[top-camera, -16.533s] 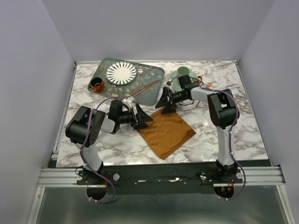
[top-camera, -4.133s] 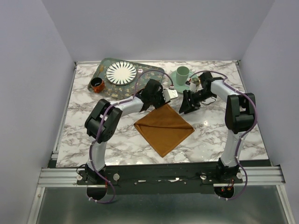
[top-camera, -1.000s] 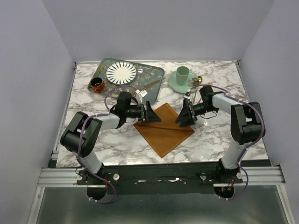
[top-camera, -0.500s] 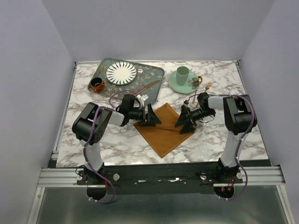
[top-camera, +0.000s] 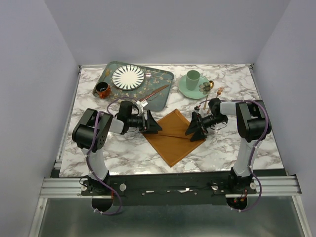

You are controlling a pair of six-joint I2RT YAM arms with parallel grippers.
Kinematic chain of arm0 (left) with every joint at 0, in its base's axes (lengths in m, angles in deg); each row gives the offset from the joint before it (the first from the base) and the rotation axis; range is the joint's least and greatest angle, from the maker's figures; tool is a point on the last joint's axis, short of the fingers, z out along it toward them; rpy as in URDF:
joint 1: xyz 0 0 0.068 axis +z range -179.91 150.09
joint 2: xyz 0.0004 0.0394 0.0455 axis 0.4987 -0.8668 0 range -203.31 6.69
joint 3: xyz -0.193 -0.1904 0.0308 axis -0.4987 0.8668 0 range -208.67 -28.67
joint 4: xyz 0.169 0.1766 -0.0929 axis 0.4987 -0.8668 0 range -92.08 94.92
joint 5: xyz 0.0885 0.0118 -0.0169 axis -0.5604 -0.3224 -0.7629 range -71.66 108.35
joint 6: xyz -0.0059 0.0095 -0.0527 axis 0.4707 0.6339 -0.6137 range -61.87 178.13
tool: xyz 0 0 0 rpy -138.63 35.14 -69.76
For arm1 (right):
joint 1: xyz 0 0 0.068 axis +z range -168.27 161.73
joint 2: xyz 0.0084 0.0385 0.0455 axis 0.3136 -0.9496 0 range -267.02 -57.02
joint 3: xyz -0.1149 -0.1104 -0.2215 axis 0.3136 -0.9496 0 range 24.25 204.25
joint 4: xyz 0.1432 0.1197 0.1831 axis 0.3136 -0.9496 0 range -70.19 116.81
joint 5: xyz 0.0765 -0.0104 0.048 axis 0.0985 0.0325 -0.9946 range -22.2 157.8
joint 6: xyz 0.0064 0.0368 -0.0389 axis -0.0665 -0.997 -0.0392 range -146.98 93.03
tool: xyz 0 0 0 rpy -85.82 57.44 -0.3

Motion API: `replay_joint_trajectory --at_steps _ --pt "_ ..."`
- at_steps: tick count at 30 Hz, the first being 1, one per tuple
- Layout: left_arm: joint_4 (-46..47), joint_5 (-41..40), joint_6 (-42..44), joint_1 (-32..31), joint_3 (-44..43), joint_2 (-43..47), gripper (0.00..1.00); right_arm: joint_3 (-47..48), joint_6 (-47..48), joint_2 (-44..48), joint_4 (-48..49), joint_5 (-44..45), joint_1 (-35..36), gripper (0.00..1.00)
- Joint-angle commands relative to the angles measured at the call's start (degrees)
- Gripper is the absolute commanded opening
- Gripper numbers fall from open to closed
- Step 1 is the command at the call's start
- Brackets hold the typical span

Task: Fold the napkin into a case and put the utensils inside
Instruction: Smooth out the upper triangle-folded napkin at the center of the board.

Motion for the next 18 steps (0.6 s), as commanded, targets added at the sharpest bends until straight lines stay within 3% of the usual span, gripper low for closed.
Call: replay_joint_trajectory --at_steps 1,5,8,12,13,18 --pt "-4.25 -0.74 5.12 -0.27 1.93 1.11 0.79 0.24 2.25 -2.1 -0.3 9.78 -0.67 0.87" --pt "-4.59 0.23 4.94 -3.0 1.49 7.15 0.71 3.23 5.24 0.54 -3.64 9.17 0.73 0.83" --pt "-14.76 -2.75 12.3 -3.62 -1.57 12.95 0.6 5.69 7.0 3.79 -6.54 7.68 1.17 0.78" --pt "-35.92 -15.37 28.38 -3.62 -7.82 17.37 0.37 7.81 9.2 8.36 -10.23 10.12 1.17 0.73" --pt "-38.15 -18.11 34.15 -3.62 -8.7 17.89 0.35 8.16 9.29 9.32 -10.5 11.53 1.17 0.72" --pt "-48.0 -29.47 46.77 -4.23 -13.98 15.44 0.31 8.08 9.38 12.58 -10.42 22.5 1.17 0.67"
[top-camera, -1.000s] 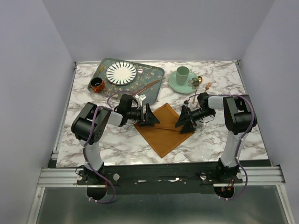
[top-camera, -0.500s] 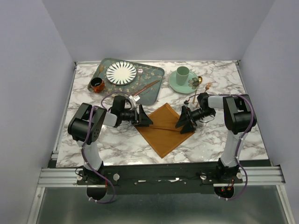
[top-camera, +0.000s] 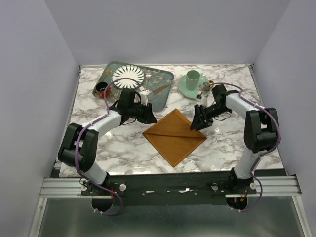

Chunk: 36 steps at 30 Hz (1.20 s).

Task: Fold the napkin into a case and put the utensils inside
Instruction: Smooth out the upper triangle-folded napkin at the center of the board, then rotate the upper triangle-folded napkin at the center of the board.

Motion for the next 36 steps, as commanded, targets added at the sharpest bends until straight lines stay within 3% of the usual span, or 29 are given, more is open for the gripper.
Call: replay_joint_trajectory --at_steps 1,9,22,26,32,36 --pt "-16.1 -15.96 18.49 -0.56 -3.86 -2.31 0.31 0.42 2.1 2.81 -1.32 12.73 0.17 0.66" --pt "-18.47 -21.25 23.33 -4.34 -3.42 -4.95 0.33 2.18 1.4 0.36 -1.58 20.91 0.17 0.66" --pt "-25.59 -19.33 29.04 -8.64 -2.9 -5.13 0.31 7.18 3.42 -6.06 -2.37 22.41 0.17 0.67" --pt "-29.89 -18.19 35.19 -11.28 -2.81 -3.37 0.3 8.07 4.29 -7.38 -3.34 20.83 0.17 0.67" --pt "-36.75 -11.33 40.56 -11.37 -5.61 -0.91 0.38 10.08 5.97 -8.08 -4.74 18.64 0.08 0.67" --pt "-36.77 -9.64 40.66 -10.15 -6.94 -0.12 0.5 12.71 6.76 -9.22 -5.62 16.7 0.26 0.67"
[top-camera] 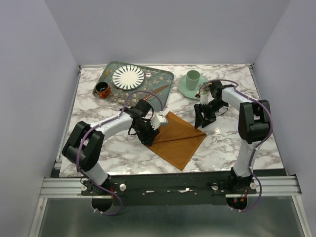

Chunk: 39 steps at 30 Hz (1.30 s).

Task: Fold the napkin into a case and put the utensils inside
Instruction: Rotate the upper triangle-folded napkin at the center of the board.

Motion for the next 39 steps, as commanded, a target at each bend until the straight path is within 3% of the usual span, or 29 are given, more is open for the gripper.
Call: replay_joint_trajectory --at_steps 1,8,14,17,21,31,34,36,39 --pt "-0.84 3.53 2.03 1.66 -2.5 2.77 0.51 4.35 2.04 -2.21 -2.43 -3.6 0.26 0.67" --pt "5.86 -1.31 -3.07 6.05 -7.23 -3.54 0.53 9.01 0.37 -4.58 -0.86 -6.16 1.49 0.68" --pt "7.36 3.51 -4.65 6.06 -12.07 -10.31 0.55 12.17 -2.27 -7.83 1.61 -7.74 3.86 0.71" --pt "7.8 5.19 -5.62 6.14 -13.13 -12.86 0.52 13.05 -3.23 -8.89 3.01 -8.0 5.44 0.71" --pt "6.66 7.65 -5.62 5.97 -12.26 -13.66 0.37 13.76 -4.2 -10.29 4.59 -8.09 7.98 0.71" --pt "1.57 8.36 -1.67 1.05 -4.88 -8.13 0.26 15.43 -4.12 -12.84 6.44 -8.18 11.24 0.69" --pt "0.68 9.15 -1.58 0.87 -3.91 -6.81 0.32 15.08 -3.24 -12.76 6.27 -8.27 12.3 0.69" --pt "1.55 8.27 -2.28 1.31 -2.86 -4.71 0.46 14.12 -2.36 -12.41 6.18 -8.62 13.26 0.68" --pt "5.59 8.97 -5.26 4.37 -1.8 -2.33 0.51 13.85 -2.09 -11.97 6.62 -10.2 13.7 0.66"
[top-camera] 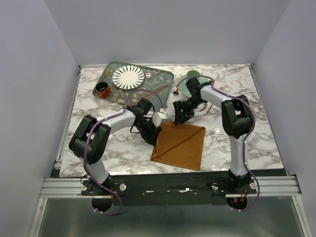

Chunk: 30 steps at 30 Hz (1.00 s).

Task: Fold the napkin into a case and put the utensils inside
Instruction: Rotate the upper triangle-folded napkin at the center of the board.

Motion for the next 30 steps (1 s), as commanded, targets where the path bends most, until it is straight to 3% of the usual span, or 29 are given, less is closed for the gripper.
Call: replay_joint_trajectory --at_steps 1,9,19,26,30 --pt "5.85 2.06 -3.58 4.62 1.89 5.12 0.51 -0.05 1.47 -0.58 2.22 -3.2 1.49 0.66" --pt "17.65 1.89 -16.84 7.71 -1.26 0.13 0.59 3.29 0.59 -1.54 3.54 -4.7 2.1 0.66" --pt "25.74 3.65 -24.16 7.62 -5.75 -9.1 0.59 3.9 -0.29 -3.57 5.48 -4.62 2.89 0.66" --pt "28.29 7.07 -27.15 7.44 -6.72 -12.97 0.57 3.2 -0.64 -5.06 5.83 -5.05 3.16 0.64" --pt "29.08 8.4 -28.11 7.27 -6.81 -14.47 0.5 2.94 -0.82 -5.5 6.09 -5.32 3.16 0.59"
